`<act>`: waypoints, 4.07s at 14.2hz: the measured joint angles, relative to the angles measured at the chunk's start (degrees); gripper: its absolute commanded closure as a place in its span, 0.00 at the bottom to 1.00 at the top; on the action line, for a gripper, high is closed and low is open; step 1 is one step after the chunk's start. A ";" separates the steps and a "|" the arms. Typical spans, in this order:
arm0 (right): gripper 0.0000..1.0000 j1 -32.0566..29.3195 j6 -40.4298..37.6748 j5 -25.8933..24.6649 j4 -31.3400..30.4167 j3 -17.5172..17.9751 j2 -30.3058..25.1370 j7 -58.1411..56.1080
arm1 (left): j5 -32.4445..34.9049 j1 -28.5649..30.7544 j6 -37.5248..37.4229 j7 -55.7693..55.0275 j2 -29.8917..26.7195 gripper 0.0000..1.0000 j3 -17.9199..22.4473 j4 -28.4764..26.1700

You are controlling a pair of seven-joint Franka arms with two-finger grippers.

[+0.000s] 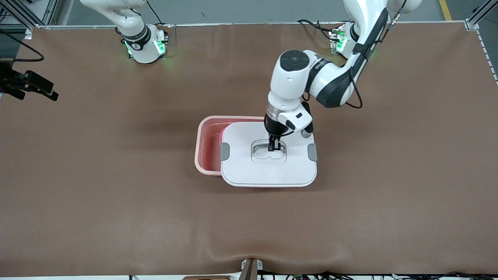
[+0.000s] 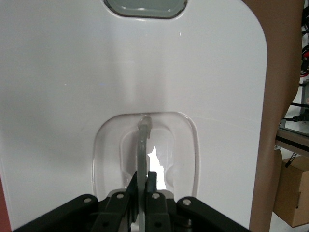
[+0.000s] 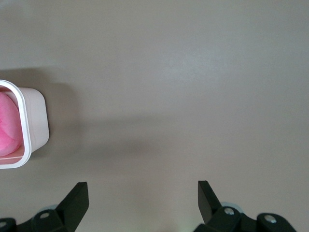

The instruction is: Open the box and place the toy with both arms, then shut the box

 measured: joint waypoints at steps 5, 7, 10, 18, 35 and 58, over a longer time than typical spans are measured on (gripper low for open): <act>0.00 -2.12 0.40 -0.28 -0.24 -0.07 0.05 -0.95 | 0.14 -1.51 -2.14 -1.63 2.67 1.00 -0.05 5.37; 0.00 -4.76 0.69 -0.29 -0.24 -0.22 0.06 -3.35 | 0.14 -2.20 -2.26 -1.69 2.81 1.00 -0.06 5.64; 0.00 -6.00 0.58 -0.29 -0.38 -0.26 0.07 -4.22 | 0.14 -3.24 -2.29 -1.71 3.43 1.00 -0.08 6.55; 0.00 -7.22 0.71 -0.29 -1.65 -0.22 0.16 -8.24 | -0.46 -6.09 -2.29 -2.72 7.27 1.00 -0.49 10.00; 0.00 -5.74 1.49 -0.30 0.70 0.96 0.04 -5.05 | -0.46 -7.16 -3.71 -1.78 8.69 1.00 -0.52 10.35; 0.00 -1.18 -2.37 -0.30 2.11 0.74 0.87 -1.19 | -0.51 -8.03 -5.91 -6.44 9.10 1.00 -0.47 11.15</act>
